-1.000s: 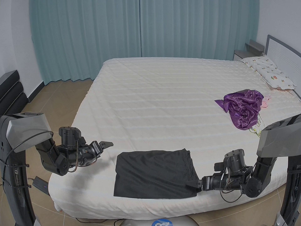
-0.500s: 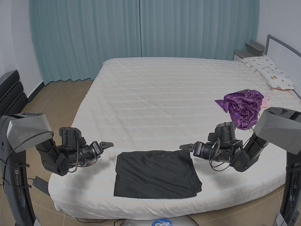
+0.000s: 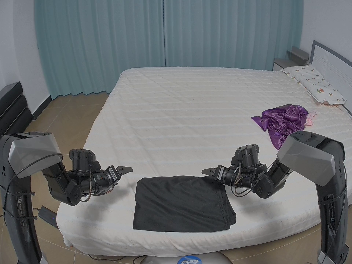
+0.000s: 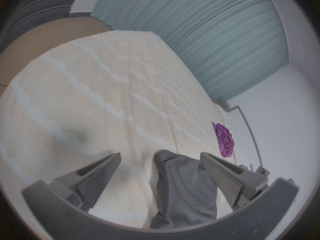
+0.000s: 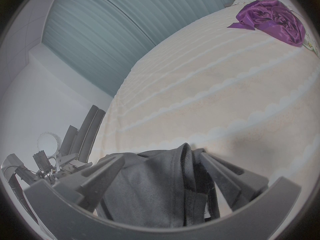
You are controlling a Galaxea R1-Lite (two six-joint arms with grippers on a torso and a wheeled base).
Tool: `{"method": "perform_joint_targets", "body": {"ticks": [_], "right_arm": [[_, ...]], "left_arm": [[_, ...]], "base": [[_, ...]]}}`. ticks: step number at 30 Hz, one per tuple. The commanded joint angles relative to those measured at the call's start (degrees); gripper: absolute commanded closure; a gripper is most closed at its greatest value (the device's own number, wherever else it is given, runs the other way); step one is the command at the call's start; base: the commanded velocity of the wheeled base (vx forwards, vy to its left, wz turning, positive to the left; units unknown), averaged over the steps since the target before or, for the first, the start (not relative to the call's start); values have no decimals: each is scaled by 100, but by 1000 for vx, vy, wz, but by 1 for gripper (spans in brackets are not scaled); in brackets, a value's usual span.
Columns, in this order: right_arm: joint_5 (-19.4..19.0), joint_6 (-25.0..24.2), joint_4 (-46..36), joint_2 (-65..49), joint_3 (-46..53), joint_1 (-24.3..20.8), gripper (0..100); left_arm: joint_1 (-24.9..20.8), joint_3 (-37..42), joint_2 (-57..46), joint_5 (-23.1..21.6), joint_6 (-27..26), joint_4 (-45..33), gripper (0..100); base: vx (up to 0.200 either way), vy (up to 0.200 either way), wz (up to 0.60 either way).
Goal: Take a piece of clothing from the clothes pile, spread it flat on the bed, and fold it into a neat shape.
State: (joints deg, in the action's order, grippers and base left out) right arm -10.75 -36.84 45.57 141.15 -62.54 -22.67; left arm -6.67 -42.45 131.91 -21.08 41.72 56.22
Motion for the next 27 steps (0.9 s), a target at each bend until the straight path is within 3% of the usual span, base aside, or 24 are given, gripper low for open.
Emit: {"method": "perform_joint_targets", "body": {"ticks": [1, 27], "right_arm": [[-6, -7, 22, 79, -22, 9, 100], [275, -183, 110, 149, -206, 264, 100]], "left_arm": [[-1, 0, 27, -2, 3, 11, 0], [-45, 0, 54, -2, 3, 3, 0]], "base": [[0, 0, 0], [0, 0, 0]]}}
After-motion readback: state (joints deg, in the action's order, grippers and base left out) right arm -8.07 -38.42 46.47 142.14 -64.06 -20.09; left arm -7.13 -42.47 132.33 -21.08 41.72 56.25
